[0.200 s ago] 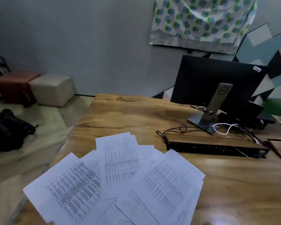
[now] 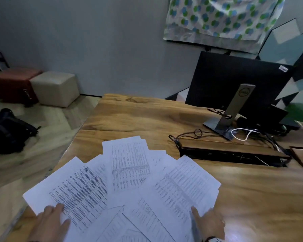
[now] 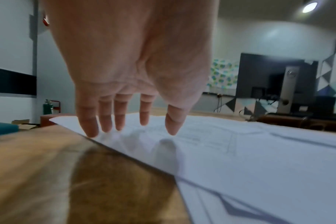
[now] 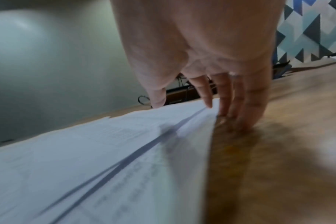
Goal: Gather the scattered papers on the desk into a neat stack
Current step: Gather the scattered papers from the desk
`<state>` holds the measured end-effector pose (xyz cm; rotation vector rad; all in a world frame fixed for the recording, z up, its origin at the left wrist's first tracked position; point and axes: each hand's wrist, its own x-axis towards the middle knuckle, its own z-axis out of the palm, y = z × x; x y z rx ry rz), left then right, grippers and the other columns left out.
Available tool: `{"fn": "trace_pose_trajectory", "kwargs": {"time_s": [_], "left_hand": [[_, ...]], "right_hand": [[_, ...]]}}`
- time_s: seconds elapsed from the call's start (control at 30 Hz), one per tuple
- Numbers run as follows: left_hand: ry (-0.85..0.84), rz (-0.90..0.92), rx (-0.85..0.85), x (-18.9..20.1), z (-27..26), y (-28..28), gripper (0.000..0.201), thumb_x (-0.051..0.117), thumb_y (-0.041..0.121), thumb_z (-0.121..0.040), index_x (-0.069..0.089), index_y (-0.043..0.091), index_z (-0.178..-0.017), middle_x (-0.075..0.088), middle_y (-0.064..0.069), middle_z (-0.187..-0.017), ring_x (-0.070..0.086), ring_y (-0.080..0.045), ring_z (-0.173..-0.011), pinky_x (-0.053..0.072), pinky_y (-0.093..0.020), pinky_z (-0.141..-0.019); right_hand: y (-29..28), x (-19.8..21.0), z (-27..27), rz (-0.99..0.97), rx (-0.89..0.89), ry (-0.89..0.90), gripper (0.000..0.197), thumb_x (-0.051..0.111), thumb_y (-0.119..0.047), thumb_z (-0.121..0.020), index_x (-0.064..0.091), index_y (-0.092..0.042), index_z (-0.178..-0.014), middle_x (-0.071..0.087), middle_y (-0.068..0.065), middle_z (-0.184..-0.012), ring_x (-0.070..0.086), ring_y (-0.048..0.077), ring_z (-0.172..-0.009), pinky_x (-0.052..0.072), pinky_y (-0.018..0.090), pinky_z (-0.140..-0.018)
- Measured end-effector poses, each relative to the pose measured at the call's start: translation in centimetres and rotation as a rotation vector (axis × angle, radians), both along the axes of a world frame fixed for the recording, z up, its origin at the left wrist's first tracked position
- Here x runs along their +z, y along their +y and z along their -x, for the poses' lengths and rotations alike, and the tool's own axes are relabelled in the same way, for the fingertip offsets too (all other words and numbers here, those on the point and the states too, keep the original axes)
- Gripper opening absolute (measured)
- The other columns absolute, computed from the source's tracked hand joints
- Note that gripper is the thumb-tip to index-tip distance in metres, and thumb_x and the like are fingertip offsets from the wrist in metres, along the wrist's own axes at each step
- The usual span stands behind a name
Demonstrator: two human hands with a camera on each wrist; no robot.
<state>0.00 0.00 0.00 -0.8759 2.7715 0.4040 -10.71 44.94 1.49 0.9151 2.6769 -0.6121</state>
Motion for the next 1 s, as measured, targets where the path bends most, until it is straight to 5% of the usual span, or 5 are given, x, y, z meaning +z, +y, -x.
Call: {"fn": "trace_pose_trajectory", "kwargs": {"time_s": [0.1,0.2,0.47,0.73,1.0], "left_hand": [[-0.034,-0.047,0.092,-0.6,1.0,0.7,0.062,0.048,0.056,-0.089,0.034,0.027,-0.142,0.033,-0.011,-0.147,0.036,-0.033,-0.134,0.036,-0.040,-0.110],[-0.085,-0.056,0.108,-1.1,1.7,1.1,0.069,0.043,0.057,-0.091,0.026,0.026,-0.150,0.021,-0.014,-0.158,0.025,-0.033,-0.143,0.032,-0.043,-0.114],[-0.042,-0.056,0.109,-1.5,2.0,1.5,0.065,0.044,0.053,-0.090,0.031,0.024,-0.146,0.030,-0.014,-0.151,0.032,-0.033,-0.137,0.041,-0.043,-0.107],[-0.033,-0.112,0.145,-0.2,7.8,4.9,0.058,0.052,0.035,-0.091,0.040,0.012,-0.143,0.037,-0.015,-0.145,0.039,-0.033,-0.132,0.047,-0.043,-0.100],[-0.023,-0.166,0.129,0.6,15.8,12.1,0.087,0.054,0.068,-0.082,0.042,0.005,-0.140,0.032,-0.016,-0.153,0.034,-0.035,-0.139,0.042,-0.048,-0.104]], "right_hand": [[-2.0,-0.4,2.0,-0.029,-0.062,-0.064,0.095,0.050,-0.079,-0.074,0.048,-0.003,-0.130,0.046,0.016,-0.134,0.046,0.033,-0.126,0.048,0.041,-0.096],[-3.7,-1.2,3.5,-0.091,-0.086,-0.181,0.106,0.050,-0.083,-0.070,0.042,-0.003,-0.140,0.035,0.018,-0.137,0.044,0.032,-0.126,0.046,0.045,-0.099],[-4.6,-2.2,6.4,0.047,-0.242,-0.252,0.090,0.080,-0.055,-0.066,0.051,-0.004,-0.134,0.045,0.014,-0.139,0.042,0.034,-0.130,0.043,0.045,-0.102],[-4.1,-2.5,6.5,0.028,-0.234,-0.241,0.064,0.070,-0.045,-0.082,0.057,0.000,-0.126,0.045,0.015,-0.128,0.039,0.038,-0.125,0.036,0.045,-0.109],[-3.9,-2.9,5.5,0.127,-0.312,-0.125,0.088,0.087,-0.031,-0.070,0.038,0.002,-0.135,0.030,0.027,-0.145,0.034,0.044,-0.134,0.040,0.051,-0.104]]}}
